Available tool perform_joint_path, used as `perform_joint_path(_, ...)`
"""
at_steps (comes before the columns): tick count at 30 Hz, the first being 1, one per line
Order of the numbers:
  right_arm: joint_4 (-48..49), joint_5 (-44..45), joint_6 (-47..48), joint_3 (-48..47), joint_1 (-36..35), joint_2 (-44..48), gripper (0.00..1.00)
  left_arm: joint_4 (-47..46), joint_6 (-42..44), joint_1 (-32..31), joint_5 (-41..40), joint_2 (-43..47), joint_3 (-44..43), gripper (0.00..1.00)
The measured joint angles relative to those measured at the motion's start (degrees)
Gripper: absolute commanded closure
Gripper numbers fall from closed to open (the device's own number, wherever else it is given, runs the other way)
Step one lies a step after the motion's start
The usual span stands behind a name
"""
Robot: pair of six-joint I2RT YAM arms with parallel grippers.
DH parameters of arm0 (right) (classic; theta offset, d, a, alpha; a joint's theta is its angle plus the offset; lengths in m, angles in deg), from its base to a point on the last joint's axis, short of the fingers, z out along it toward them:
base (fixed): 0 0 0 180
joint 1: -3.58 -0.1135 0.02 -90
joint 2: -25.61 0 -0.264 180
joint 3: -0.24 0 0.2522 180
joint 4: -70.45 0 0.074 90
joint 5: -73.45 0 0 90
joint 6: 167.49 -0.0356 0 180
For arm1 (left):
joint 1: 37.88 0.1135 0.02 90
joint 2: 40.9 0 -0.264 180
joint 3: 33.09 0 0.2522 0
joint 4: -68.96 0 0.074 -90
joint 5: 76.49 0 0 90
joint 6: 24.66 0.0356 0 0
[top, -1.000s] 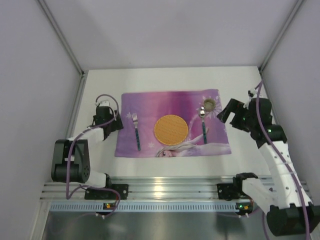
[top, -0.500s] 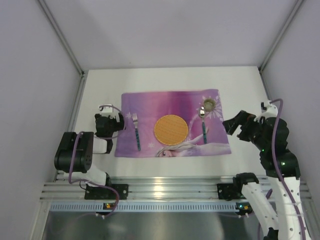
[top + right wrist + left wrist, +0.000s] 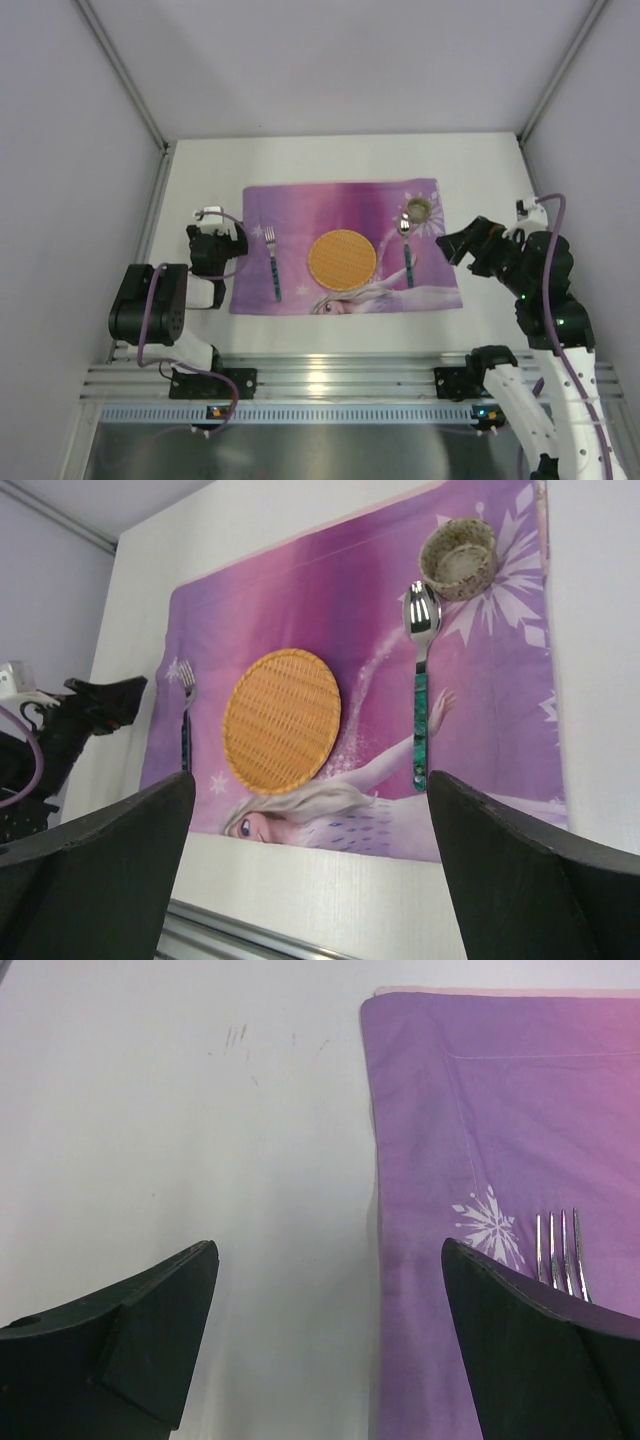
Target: Set the dinner table for one person
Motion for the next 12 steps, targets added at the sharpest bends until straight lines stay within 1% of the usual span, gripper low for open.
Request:
perform_joint_path(6,1.09,-2.40,1.40,5.31,-2.75,1.77,0.00,-0.24,0.00,0.00,-0.02,0.00,0.00,0.01)
perform_joint_path(12,0.68,-1.29,6.25,5.84,-4.55,3.45,0.00,-0.52,0.00,0.00,0.00,0.00,0.00,0.02)
